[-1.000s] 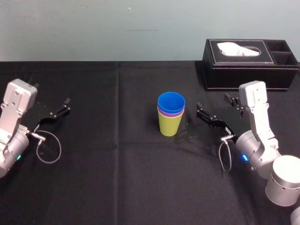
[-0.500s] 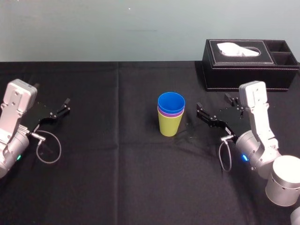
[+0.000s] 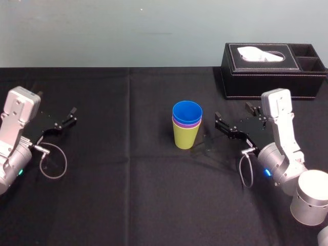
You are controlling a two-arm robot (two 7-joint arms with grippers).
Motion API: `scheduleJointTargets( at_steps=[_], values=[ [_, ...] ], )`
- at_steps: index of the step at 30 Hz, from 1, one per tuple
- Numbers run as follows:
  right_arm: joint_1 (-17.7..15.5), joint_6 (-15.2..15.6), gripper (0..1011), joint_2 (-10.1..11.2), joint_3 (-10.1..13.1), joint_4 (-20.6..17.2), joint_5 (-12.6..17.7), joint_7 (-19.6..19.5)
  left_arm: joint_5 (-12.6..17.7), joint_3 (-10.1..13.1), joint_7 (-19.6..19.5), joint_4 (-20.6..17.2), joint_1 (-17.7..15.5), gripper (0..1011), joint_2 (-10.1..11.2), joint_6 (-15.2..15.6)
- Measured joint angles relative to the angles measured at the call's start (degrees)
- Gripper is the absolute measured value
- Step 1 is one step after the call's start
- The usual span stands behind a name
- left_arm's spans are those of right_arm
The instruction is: Stack the three plastic cups sequentially using one hand.
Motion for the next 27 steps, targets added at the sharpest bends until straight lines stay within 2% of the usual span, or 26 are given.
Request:
scheduleJointTargets(
  at_steps=[27],
  values=[
    [0.0, 0.0, 1004, 0.0, 0.0, 0.0, 0.0, 0.0, 0.0, 0.0, 0.0, 0.0, 0.0, 1011, 0.0, 0.0]
  ],
)
